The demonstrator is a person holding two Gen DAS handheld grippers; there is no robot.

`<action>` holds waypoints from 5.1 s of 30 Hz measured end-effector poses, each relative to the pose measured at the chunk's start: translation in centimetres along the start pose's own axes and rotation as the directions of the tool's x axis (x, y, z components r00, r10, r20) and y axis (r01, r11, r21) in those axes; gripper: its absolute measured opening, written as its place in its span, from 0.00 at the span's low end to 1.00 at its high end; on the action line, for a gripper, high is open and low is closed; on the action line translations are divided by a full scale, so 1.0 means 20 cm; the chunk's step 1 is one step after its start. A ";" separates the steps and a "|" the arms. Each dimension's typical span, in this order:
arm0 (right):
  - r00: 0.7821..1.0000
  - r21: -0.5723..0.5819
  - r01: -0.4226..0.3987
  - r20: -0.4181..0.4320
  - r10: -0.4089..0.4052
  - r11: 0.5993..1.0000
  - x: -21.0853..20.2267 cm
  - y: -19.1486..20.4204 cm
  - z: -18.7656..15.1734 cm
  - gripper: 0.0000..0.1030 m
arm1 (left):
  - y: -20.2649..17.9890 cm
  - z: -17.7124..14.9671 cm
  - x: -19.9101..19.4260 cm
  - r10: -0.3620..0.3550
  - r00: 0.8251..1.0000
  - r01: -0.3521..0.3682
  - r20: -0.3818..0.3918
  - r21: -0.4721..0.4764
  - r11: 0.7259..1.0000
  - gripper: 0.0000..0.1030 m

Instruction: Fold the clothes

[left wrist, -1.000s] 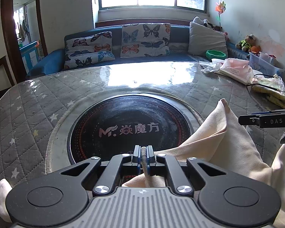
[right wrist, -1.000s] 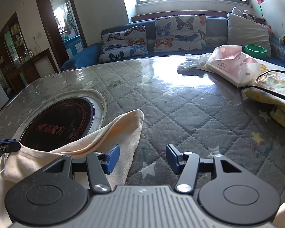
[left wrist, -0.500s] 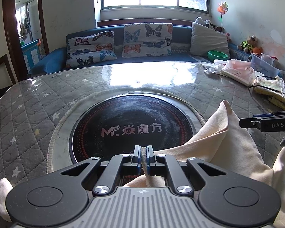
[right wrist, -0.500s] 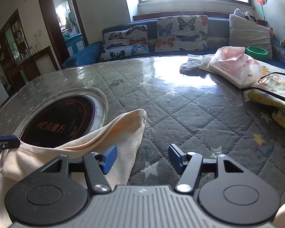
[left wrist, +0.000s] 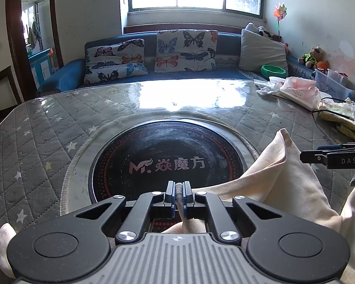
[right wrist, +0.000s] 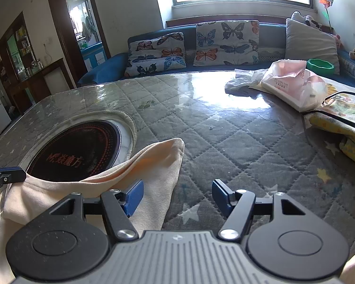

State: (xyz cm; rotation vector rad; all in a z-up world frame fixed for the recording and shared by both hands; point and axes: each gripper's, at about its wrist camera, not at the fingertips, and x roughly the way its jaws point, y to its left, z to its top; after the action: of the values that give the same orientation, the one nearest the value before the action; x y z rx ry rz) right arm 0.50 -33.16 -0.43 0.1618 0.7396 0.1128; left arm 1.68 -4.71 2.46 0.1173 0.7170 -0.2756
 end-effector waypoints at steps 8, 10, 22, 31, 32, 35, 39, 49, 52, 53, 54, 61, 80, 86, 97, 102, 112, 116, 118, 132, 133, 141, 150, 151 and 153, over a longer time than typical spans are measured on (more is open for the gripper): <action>1.000 0.001 -0.001 0.003 0.001 1.000 0.00 0.00 0.00 0.64 | 0.00 0.00 0.00 0.001 1.000 -0.001 0.000 -0.005 1.000 0.06; 1.000 -0.002 -0.001 0.004 0.001 1.000 -0.01 0.00 0.00 0.64 | 0.00 0.00 -0.01 0.001 1.000 -0.001 0.002 -0.005 1.000 0.06; 1.000 -0.023 -0.013 0.006 0.013 1.000 0.01 0.04 0.02 0.64 | 0.04 0.07 0.00 0.052 0.998 -0.051 0.030 -0.032 0.998 0.06; 1.000 -0.040 -0.016 0.004 0.016 0.999 0.02 0.06 0.04 0.64 | 0.07 0.14 0.07 0.164 0.985 -0.161 0.056 -0.040 0.986 0.06; 1.000 -0.043 -0.016 0.002 0.016 0.999 0.02 0.07 0.04 0.64 | 0.07 0.14 0.09 0.171 0.984 -0.170 0.053 -0.037 0.985 0.06; 1.000 -0.047 -0.017 -0.001 0.017 0.999 0.03 0.07 0.04 0.64 | 0.06 0.14 0.13 0.195 0.980 -0.194 0.050 -0.016 0.981 0.06; 1.000 -0.059 -0.011 0.000 0.011 0.998 0.03 0.07 0.05 0.64 | 0.08 0.15 0.17 0.213 0.976 -0.213 0.043 -0.003 0.977 0.06; 1.000 -0.060 0.005 0.001 -0.005 0.998 0.12 0.07 0.10 0.63 | 0.13 0.18 0.27 0.251 0.968 -0.251 0.019 0.000 0.968 0.06; 1.000 -0.076 0.005 -0.008 -0.006 0.997 0.16 0.10 0.11 0.56 | 0.14 0.19 0.30 0.253 0.967 -0.253 0.012 0.001 0.967 0.06; 1.000 -0.079 0.003 -0.012 -0.004 0.997 0.18 0.10 0.12 0.53 | 0.14 0.19 0.31 0.253 0.967 -0.253 0.011 0.003 0.967 0.06; 1.000 -0.081 0.000 -0.016 -0.002 0.997 0.19 0.11 0.12 0.46 | 0.14 0.19 0.32 0.253 0.967 -0.253 0.009 0.004 0.967 0.06; 1.000 -0.074 0.009 -0.018 -0.011 0.997 0.26 0.11 0.15 0.10 | 0.16 0.22 0.39 0.260 0.966 -0.260 0.000 0.017 0.965 0.06; 0.993 -0.100 0.120 0.032 -0.118 0.988 0.35 0.13 0.22 0.22 | 0.20 0.24 0.58 0.296 0.954 -0.293 -0.047 0.060 0.954 0.14; 0.995 -0.149 0.095 0.038 -0.090 0.984 0.23 0.15 0.22 0.39 | 0.20 0.25 0.50 0.282 0.958 -0.279 -0.045 0.050 0.959 0.21; 0.999 -0.343 -0.034 -0.022 0.028 0.939 -0.09 0.38 -0.01 0.54 | 0.07 0.19 0.06 0.204 0.977 -0.204 0.064 -0.009 0.979 0.40; 0.997 -0.405 -0.077 -0.050 0.062 0.911 -0.24 0.49 -0.18 0.56 | -0.04 0.12 -0.20 0.154 0.978 -0.154 0.139 -0.010 0.988 0.49; 0.997 -0.445 -0.077 -0.057 0.057 0.892 -0.41 0.57 -0.43 0.58 | -0.18 -0.04 -0.54 0.072 0.979 -0.090 0.193 0.088 0.992 0.62; 0.997 -0.453 -0.067 -0.057 0.046 0.889 -0.45 0.58 -0.49 0.58 | -0.20 -0.13 -0.63 0.047 0.983 -0.066 0.178 0.101 0.993 0.62; 0.998 -0.450 -0.064 -0.050 0.047 0.891 -0.47 0.58 -0.51 0.58 | -0.22 -0.17 -0.67 0.036 0.985 -0.053 0.167 0.102 0.993 0.62; 0.999 -0.406 -0.041 -0.009 0.041 0.913 -0.55 0.56 -0.58 0.64 | -0.39 -0.46 -0.70 -0.056 0.997 0.043 0.059 0.201 0.979 0.63; 0.999 -0.406 -0.041 -0.009 0.041 0.913 -0.55 0.56 -0.59 0.64 | -0.39 -0.48 -0.71 -0.060 0.996 0.046 0.059 0.220 0.974 0.63; 0.999 -0.392 -0.053 -0.007 0.054 0.918 -0.53 0.56 -0.58 0.65 | -0.37 -0.62 -0.75 -0.006 0.999 -0.010 0.051 0.307 0.952 0.63; 0.998 -0.393 -0.056 0.011 0.065 0.918 -0.53 0.56 -0.56 0.66 | -0.35 -0.70 -0.86 -0.042 0.992 -0.001 0.115 0.352 0.936 0.78; 0.998 -0.392 -0.055 0.014 0.066 0.918 -0.53 0.56 -0.56 0.66 | -0.35 -0.69 -0.85 -0.050 0.991 0.004 0.124 0.350 0.937 0.78; 0.998 -0.391 -0.056 0.017 0.068 0.919 -0.54 0.56 -0.56 0.66 | -0.34 -0.69 -0.87 -0.088 0.987 0.035 0.135 0.352 0.935 0.78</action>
State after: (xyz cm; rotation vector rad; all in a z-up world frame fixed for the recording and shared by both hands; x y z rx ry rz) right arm -15.59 -22.74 0.56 -0.1947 0.6678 0.3151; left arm -21.59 -4.85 3.59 0.4090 0.5177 -0.4661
